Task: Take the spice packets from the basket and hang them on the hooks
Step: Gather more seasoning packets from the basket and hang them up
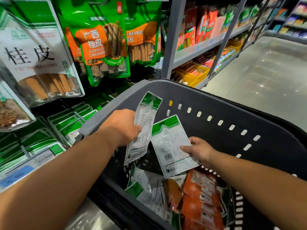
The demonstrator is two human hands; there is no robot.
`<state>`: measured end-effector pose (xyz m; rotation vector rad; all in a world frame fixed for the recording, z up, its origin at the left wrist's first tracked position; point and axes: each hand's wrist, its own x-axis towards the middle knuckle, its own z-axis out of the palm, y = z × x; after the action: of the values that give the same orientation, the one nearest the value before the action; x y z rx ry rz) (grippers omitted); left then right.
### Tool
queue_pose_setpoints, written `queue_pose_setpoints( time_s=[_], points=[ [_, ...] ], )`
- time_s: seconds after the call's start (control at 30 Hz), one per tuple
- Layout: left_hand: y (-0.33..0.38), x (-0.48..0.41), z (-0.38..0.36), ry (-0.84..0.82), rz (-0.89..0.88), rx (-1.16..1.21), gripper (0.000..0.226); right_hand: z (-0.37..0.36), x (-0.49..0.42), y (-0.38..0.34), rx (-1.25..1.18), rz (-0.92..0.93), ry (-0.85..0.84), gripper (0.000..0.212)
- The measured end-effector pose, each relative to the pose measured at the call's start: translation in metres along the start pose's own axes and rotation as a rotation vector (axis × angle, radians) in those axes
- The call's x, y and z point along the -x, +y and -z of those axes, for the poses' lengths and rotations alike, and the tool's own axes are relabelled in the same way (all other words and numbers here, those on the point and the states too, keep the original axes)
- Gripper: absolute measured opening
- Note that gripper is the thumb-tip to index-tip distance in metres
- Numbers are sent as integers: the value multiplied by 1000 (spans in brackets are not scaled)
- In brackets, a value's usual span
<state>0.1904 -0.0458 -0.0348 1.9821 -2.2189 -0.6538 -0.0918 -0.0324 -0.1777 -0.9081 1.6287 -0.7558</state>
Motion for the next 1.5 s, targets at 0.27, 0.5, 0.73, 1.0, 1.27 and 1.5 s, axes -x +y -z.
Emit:
queue_pose_setpoints(
  time_s=[0.27,0.5,0.73,1.0,1.27,1.5],
  points=[
    [5,6,4,23,14,103,23,28,44,-38,-239,141,-61,11],
    [7,12,8,34,15,276,26,18,55,-57,-445,177,-134,29],
    [8,15,7,38,-13,537,46,-25,48,-71,-496,172,-184,21],
    [10,12,10,64,-71,348,24,-65,40,-78,-456,233,-227,12],
    [9,6,7,78,-6,65,23,-60,3,-28,-76,185,-216,17],
    [8,2,4,57,8,35,23,-66,-31,37,464,75,-240,13]
  ],
)
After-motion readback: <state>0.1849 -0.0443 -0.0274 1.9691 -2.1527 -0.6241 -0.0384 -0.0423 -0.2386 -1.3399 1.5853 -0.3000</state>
